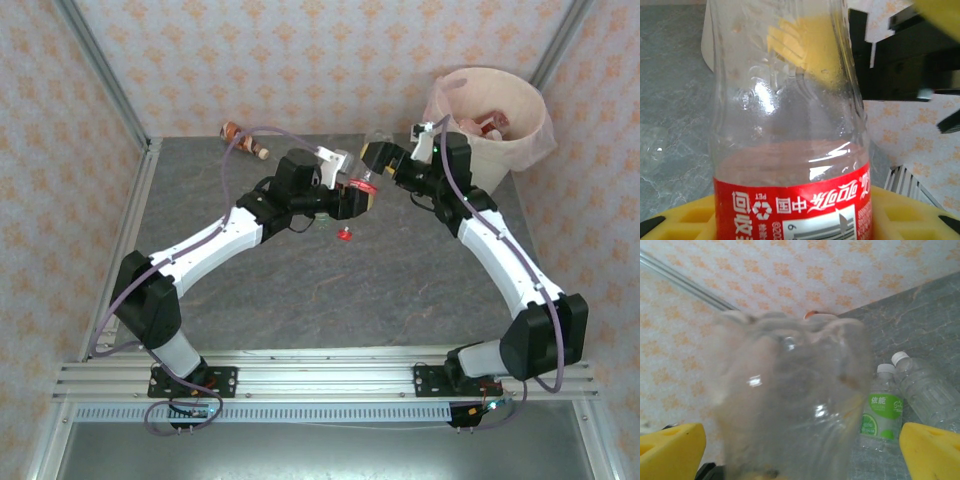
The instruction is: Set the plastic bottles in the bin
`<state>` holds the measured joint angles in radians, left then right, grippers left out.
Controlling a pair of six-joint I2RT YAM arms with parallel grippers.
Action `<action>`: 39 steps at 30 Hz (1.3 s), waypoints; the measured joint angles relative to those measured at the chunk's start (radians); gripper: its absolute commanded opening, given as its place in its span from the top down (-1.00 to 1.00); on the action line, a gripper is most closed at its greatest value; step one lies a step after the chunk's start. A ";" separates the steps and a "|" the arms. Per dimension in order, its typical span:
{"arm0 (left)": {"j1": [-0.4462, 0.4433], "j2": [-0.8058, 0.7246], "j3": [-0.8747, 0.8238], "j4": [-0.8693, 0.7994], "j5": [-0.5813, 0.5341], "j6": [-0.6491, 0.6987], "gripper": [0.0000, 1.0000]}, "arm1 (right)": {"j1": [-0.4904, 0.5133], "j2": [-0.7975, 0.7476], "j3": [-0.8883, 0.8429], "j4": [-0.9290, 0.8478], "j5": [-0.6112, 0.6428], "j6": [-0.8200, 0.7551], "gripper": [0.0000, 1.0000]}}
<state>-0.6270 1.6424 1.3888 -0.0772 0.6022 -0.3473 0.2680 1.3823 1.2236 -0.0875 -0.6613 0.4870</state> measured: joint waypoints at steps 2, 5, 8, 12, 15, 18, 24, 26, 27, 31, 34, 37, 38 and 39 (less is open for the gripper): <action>-0.002 0.000 0.007 0.000 0.001 0.002 0.14 | 0.000 0.010 0.000 0.000 0.001 0.012 -0.90; -0.002 0.000 0.012 -0.003 0.002 0.006 0.14 | 0.000 0.013 0.005 0.004 -0.006 0.018 -0.83; -0.003 0.000 0.027 -0.008 0.005 0.009 0.14 | 0.001 0.016 0.020 0.003 -0.021 0.018 -0.69; -0.010 0.010 0.052 -0.024 0.004 0.010 0.15 | 0.001 0.018 0.034 0.006 -0.044 0.020 -0.40; -0.015 0.028 0.060 -0.027 0.004 0.013 0.14 | 0.001 0.018 0.034 0.001 -0.042 0.015 -0.24; -0.017 0.045 0.067 -0.029 0.004 0.016 0.13 | 0.000 0.019 0.034 -0.025 -0.026 0.006 -0.10; -0.019 0.057 0.088 -0.049 -0.001 0.014 -0.47 | 0.000 0.019 0.043 -0.044 -0.002 -0.003 0.08; -0.019 0.058 0.090 -0.053 -0.010 0.013 -0.88 | 0.000 0.018 0.045 -0.045 0.012 -0.010 0.11; -0.019 0.060 0.091 -0.055 -0.015 0.008 -0.99 | 0.002 0.018 0.045 -0.049 0.028 -0.018 0.13; -0.019 0.060 0.094 -0.060 -0.035 -0.003 -1.00 | 0.002 0.018 0.047 -0.066 0.074 -0.040 0.23; -0.019 0.059 0.093 -0.060 -0.042 -0.016 -1.00 | 0.000 0.018 0.062 -0.094 0.114 -0.055 0.24; -0.019 0.043 0.085 -0.057 -0.049 -0.026 -1.00 | -0.007 0.018 0.098 -0.122 0.151 -0.080 0.26; -0.019 0.032 0.077 -0.055 -0.057 -0.029 -1.00 | -0.011 0.018 0.111 -0.126 0.160 -0.085 0.27; -0.019 0.016 0.069 -0.055 -0.064 -0.029 -1.00 | -0.017 0.018 0.122 -0.129 0.172 -0.093 0.28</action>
<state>-0.6464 1.6588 1.4578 -0.1318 0.5377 -0.3763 0.2508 1.4006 1.3460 -0.2169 -0.4892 0.3939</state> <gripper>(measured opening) 0.999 0.446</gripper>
